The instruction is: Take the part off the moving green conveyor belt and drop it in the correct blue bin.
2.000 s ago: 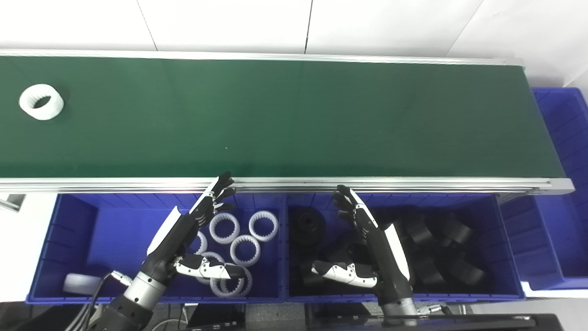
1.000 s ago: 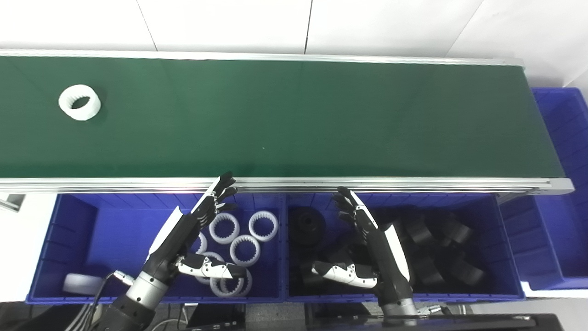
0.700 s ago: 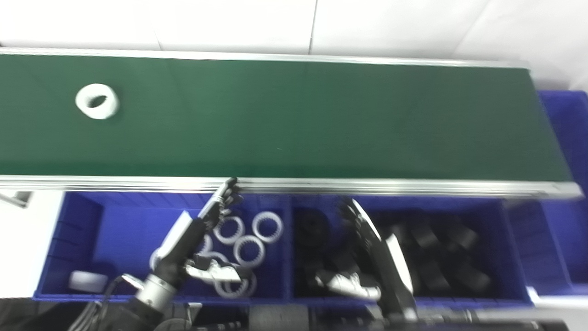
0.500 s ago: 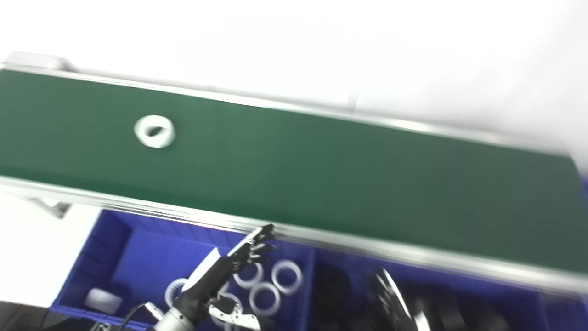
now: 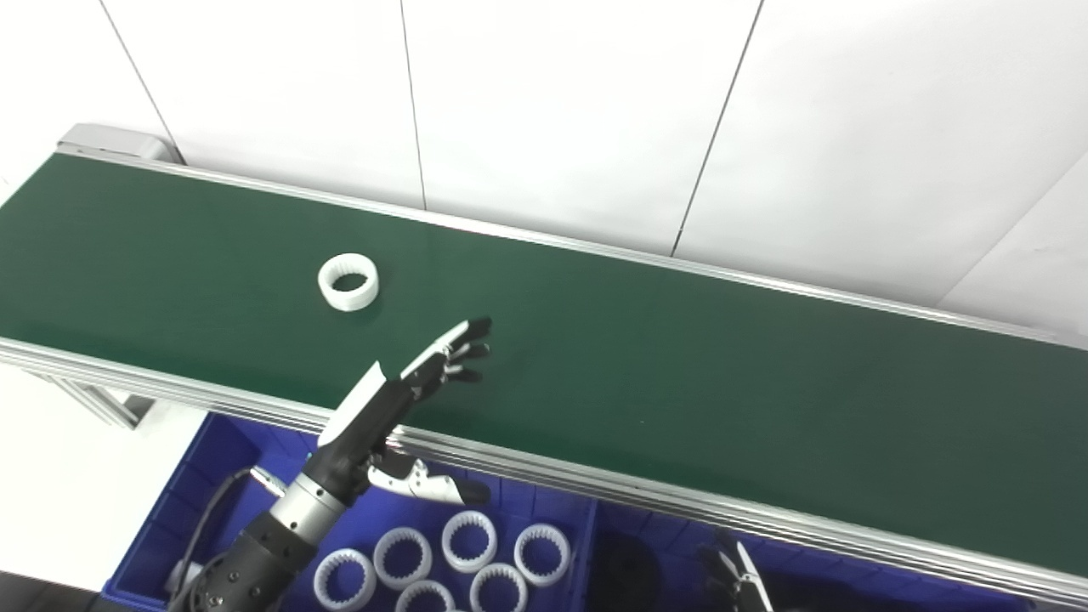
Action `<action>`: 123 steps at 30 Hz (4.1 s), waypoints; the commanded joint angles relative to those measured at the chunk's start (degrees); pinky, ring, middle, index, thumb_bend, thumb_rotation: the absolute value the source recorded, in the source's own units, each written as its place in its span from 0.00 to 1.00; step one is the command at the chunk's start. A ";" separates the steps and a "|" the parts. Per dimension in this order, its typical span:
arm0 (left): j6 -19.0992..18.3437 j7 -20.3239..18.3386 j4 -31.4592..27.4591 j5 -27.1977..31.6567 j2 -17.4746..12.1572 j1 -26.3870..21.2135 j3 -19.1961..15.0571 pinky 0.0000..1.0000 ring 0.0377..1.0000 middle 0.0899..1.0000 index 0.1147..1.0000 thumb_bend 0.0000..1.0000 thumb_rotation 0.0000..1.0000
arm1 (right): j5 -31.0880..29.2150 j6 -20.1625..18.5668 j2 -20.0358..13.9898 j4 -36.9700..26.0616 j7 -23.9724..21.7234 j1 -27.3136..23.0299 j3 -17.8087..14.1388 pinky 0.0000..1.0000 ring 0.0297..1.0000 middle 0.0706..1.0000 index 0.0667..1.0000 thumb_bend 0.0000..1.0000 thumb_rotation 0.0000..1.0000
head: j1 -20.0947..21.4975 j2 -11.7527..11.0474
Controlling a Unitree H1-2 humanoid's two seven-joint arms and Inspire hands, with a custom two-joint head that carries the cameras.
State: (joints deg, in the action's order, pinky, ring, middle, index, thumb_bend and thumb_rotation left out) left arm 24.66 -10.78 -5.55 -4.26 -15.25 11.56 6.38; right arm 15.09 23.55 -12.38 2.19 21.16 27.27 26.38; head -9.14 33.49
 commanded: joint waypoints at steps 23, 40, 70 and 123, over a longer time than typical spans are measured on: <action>-16.14 3.05 6.22 -22.39 -6.21 -24.34 -3.09 0.84 0.90 0.93 0.92 0.75 0.35 | 2.42 3.37 -3.14 -1.41 10.82 -1.82 5.56 0.82 0.77 0.77 0.88 0.87 0.44 | -0.06 0.08; -14.78 8.39 27.43 -34.47 -9.78 -35.24 5.15 0.97 0.92 0.93 0.87 0.79 0.22 | 1.39 3.37 -4.51 -1.33 14.28 -3.07 8.81 0.84 0.77 0.75 0.87 0.90 0.43 | -0.06 0.02; -3.14 21.26 42.74 -31.15 -4.23 -37.69 10.90 0.45 0.39 0.45 0.45 0.50 0.00 | 1.91 3.37 -5.13 -1.49 18.47 -3.69 10.90 0.80 0.77 0.75 0.87 0.89 0.45 | -0.33 1.19; -3.16 0.22 -3.07 -23.94 -14.41 5.89 11.33 0.74 0.78 0.79 0.67 0.58 0.10 | 7.98 0.63 10.02 -15.93 -4.63 5.99 -7.11 0.69 0.76 0.80 0.85 0.83 0.48 | 22.02 26.10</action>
State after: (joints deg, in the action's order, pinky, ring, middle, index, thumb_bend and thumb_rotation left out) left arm 22.72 -8.45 -6.09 -27.08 -27.76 18.54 17.59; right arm 22.85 22.43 -3.28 -12.45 16.96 32.72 19.42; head 12.92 59.50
